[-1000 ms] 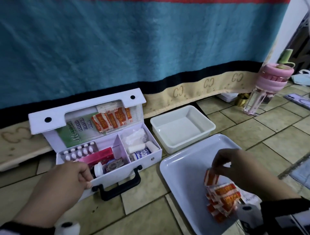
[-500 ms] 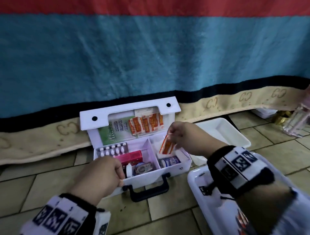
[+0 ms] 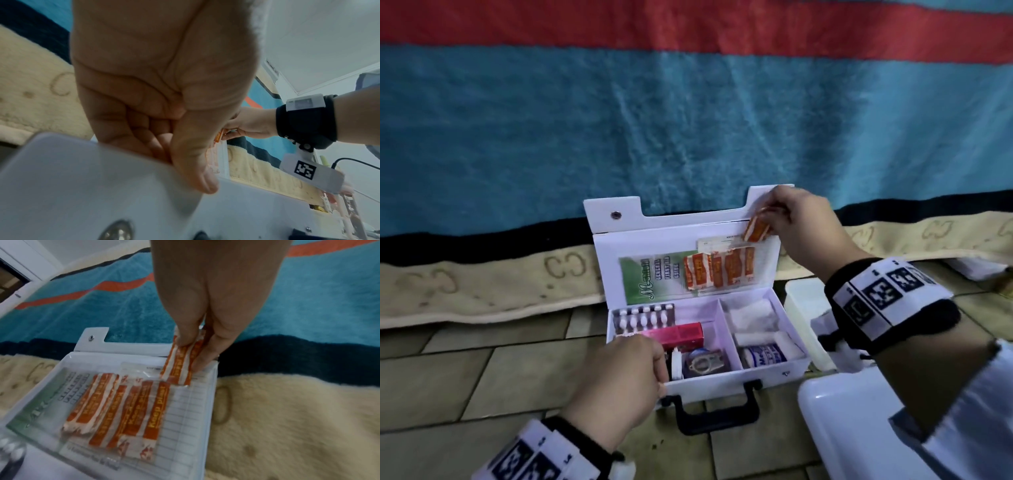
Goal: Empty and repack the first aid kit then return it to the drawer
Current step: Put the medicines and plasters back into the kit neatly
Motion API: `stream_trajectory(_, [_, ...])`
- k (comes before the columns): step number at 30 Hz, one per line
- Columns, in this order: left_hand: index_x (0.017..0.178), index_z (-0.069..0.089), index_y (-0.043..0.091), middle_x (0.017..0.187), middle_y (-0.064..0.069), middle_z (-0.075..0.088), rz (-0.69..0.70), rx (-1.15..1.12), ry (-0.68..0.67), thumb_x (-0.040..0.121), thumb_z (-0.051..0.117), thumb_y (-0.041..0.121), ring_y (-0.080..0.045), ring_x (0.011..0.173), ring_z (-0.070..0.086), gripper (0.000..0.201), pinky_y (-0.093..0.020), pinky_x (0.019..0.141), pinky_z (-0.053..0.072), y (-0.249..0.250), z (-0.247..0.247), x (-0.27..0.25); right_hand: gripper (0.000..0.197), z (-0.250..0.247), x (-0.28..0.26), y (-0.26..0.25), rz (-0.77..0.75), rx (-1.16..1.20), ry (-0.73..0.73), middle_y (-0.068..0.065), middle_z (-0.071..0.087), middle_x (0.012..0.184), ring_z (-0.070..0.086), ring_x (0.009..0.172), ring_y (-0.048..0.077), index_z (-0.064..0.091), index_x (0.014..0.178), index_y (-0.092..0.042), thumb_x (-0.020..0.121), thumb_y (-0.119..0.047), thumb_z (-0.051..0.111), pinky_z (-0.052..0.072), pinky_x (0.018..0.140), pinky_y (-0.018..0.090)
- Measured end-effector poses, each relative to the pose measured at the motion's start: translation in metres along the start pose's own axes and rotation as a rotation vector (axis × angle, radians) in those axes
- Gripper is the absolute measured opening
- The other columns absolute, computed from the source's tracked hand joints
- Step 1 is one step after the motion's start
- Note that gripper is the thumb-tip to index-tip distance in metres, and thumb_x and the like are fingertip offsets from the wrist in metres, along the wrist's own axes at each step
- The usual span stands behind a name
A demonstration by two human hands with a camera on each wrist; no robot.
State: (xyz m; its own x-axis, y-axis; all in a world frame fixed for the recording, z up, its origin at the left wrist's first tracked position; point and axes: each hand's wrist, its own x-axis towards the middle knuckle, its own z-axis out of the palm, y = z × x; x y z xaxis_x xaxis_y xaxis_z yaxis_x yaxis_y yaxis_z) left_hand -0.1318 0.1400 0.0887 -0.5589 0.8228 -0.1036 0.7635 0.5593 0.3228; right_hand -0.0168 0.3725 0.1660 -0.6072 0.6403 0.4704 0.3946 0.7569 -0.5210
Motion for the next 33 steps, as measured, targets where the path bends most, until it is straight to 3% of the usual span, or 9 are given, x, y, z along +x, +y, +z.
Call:
stream_trajectory(3, [0.056, 0.054, 0.030, 0.072, 0.008, 0.065, 0.010, -0.018, -0.008, 0.074, 0.069, 0.019, -0.006, 0.083, 0.063, 0.025, -0.014, 0.055, 0.036, -0.001, 0.000, 0.002, 0.010, -0.001, -0.004, 0.005, -0.089, -0.104, -0.076, 0.005, 0.065, 0.089, 0.054, 0.082, 0.015, 0.072, 0.083, -0.010, 0.079, -0.003, 0.068, 0.033, 0.068, 0.006])
stream_trajectory(7, [0.056, 0.055, 0.029, 0.074, 0.010, 0.068, 0.001, -0.042, -0.028, 0.073, 0.070, 0.018, -0.005, 0.081, 0.063, 0.025, -0.020, 0.067, 0.046, 0.000, 0.000, 0.002, 0.015, -0.002, -0.008, 0.004, -0.153, -0.217, -0.159, 0.004, 0.072, 0.093, 0.061, 0.095, 0.022, 0.077, 0.088, -0.013, 0.078, -0.005, 0.069, 0.034, 0.078, 0.015])
stream_trajectory(11, [0.058, 0.058, 0.029, 0.073, 0.008, 0.069, -0.013, -0.069, -0.030, 0.072, 0.068, 0.016, -0.005, 0.079, 0.064, 0.022, -0.022, 0.070, 0.051, 0.000, -0.001, 0.001, 0.017, -0.001, -0.008, -0.001, -0.153, -0.236, -0.227, 0.003, 0.074, 0.096, 0.065, 0.092, 0.020, 0.077, 0.091, -0.015, 0.080, -0.007, 0.068, 0.034, 0.074, 0.008])
stream_trajectory(15, [0.058, 0.057, 0.029, 0.074, 0.008, 0.070, -0.017, -0.070, -0.039, 0.071, 0.069, 0.017, -0.005, 0.079, 0.064, 0.021, -0.023, 0.071, 0.052, -0.001, 0.000, 0.000, 0.042, 0.003, -0.008, -0.004, -0.169, -0.413, -0.340, 0.006, 0.067, 0.110, 0.060, 0.105, 0.026, 0.072, 0.107, -0.022, 0.081, 0.004, 0.052, 0.048, 0.090, 0.032])
stream_trajectory(17, [0.057, 0.057, 0.029, 0.073, 0.008, 0.069, -0.016, -0.070, -0.044, 0.070, 0.072, 0.019, -0.006, 0.077, 0.064, 0.023, -0.022, 0.068, 0.050, -0.001, 0.001, 0.001, 0.045, 0.002, -0.007, -0.009, -0.156, -0.484, -0.377, 0.008, 0.060, 0.114, 0.055, 0.109, 0.028, 0.067, 0.114, -0.021, 0.080, 0.002, 0.048, 0.047, 0.092, 0.034])
stream_trajectory(21, [0.058, 0.058, 0.029, 0.073, 0.009, 0.069, -0.021, -0.070, -0.047, 0.070, 0.073, 0.018, -0.006, 0.076, 0.063, 0.023, -0.021, 0.066, 0.047, -0.001, 0.002, 0.001, 0.039, 0.003, -0.008, -0.017, -0.160, -0.562, -0.356, 0.009, 0.055, 0.117, 0.048, 0.117, 0.027, 0.064, 0.118, -0.012, 0.085, -0.003, 0.044, 0.041, 0.095, 0.032])
stream_trajectory(25, [0.056, 0.057, 0.029, 0.072, 0.008, 0.069, -0.026, -0.074, -0.053, 0.070, 0.074, 0.018, -0.006, 0.076, 0.064, 0.024, -0.022, 0.067, 0.049, -0.001, 0.001, 0.001, 0.034, 0.002, -0.008, -0.018, -0.165, -0.625, -0.329, 0.008, 0.064, 0.106, 0.052, 0.109, 0.027, 0.068, 0.106, -0.013, 0.082, -0.001, 0.046, 0.044, 0.090, 0.033])
stream_trajectory(28, [0.055, 0.058, 0.029, 0.072, 0.009, 0.069, -0.030, -0.087, -0.051, 0.069, 0.074, 0.019, -0.005, 0.075, 0.063, 0.024, -0.022, 0.067, 0.049, -0.001, 0.001, 0.001, 0.032, 0.008, -0.012, -0.017, -0.194, -0.664, -0.339, 0.008, 0.067, 0.100, 0.048, 0.111, 0.027, 0.068, 0.100, -0.011, 0.081, 0.000, 0.046, 0.039, 0.091, 0.034])
stream_trajectory(33, [0.056, 0.058, 0.029, 0.072, 0.008, 0.069, -0.043, -0.104, -0.054, 0.069, 0.072, 0.017, -0.007, 0.076, 0.064, 0.022, -0.024, 0.069, 0.052, -0.001, 0.001, 0.001, 0.026, 0.013, -0.018, -0.016, -0.212, -0.709, -0.302, 0.007, 0.068, 0.099, 0.053, 0.107, 0.028, 0.060, 0.103, -0.015, 0.080, -0.008, 0.048, 0.035, 0.091, 0.036])
